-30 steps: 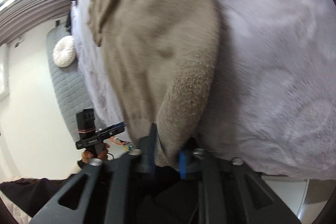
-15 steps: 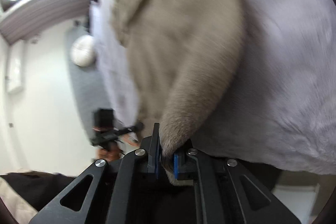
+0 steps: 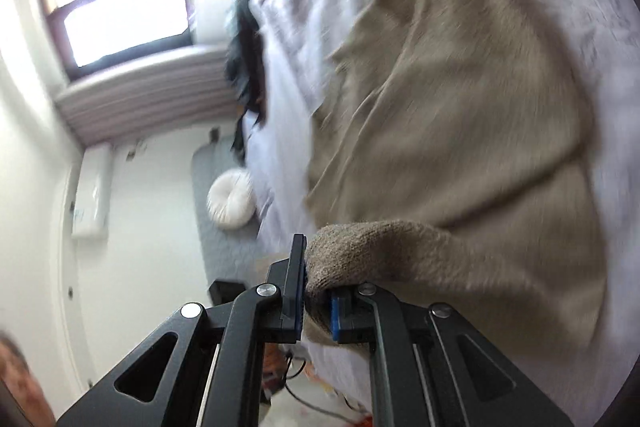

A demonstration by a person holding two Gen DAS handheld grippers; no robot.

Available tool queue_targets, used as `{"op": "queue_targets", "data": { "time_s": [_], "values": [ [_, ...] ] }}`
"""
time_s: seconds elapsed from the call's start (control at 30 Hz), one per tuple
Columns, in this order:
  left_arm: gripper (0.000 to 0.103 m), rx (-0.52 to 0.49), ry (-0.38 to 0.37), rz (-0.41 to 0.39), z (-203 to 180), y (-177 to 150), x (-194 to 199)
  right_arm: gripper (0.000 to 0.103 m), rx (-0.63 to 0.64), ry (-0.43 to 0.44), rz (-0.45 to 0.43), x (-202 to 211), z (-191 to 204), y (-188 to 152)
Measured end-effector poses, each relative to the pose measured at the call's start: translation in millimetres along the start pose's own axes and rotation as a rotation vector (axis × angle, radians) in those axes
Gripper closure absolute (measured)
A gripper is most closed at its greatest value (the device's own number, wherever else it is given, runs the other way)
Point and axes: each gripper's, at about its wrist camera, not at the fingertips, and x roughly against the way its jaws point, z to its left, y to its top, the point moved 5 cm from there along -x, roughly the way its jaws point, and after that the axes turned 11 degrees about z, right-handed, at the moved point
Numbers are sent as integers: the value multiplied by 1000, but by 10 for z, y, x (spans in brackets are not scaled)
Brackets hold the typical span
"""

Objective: Fold small clothes

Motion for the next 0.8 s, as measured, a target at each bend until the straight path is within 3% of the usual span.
{"op": "queue_targets", "data": {
  "time_s": [0.07, 0.1, 0.13, 0.2, 0.27, 0.33, 0.37, 0.4, 0.47, 0.53, 0.63, 0.8],
  "values": [
    [87, -10, 60, 2, -15, 102, -79, 93, -45, -53, -4, -67, -127, 150],
    [66, -28, 114, -1, -19, 143, -100, 92, -67, -87, -9, -96, -179, 202],
    [31, -41, 145, -13, 0, 142, -68, 91, -82, -95, -15, -120, -210, 234],
    [10, -71, 216, -78, -8, 145, 35, 89, -103, -100, -21, -135, -220, 263],
    [10, -99, 236, -91, 28, 137, 45, 87, -95, -122, -19, -62, -190, 284],
    [10, -124, 252, -86, 41, 121, 90, 77, -49, -164, -26, 77, -103, 287],
    [10, -144, 266, -79, 46, 120, 100, 62, -26, -174, -39, 81, -23, 325],
    [10, -163, 279, -71, 45, 108, 99, 40, -3, -163, -60, 151, 46, 350],
    [10, -191, 309, -54, 36, 105, 36, 35, 13, -111, -85, 261, 125, 380],
    [10, -198, 314, -32, 56, 102, -29, 35, 23, -137, -105, 346, 193, 423],
    [10, -244, 309, -7, 3, 28, -63, 35, 127, -371, -75, 353, 291, 384],
    [10, -337, 374, 10, 5, -180, 11, 36, 339, -721, -14, 324, 321, 63]
  ]
}}
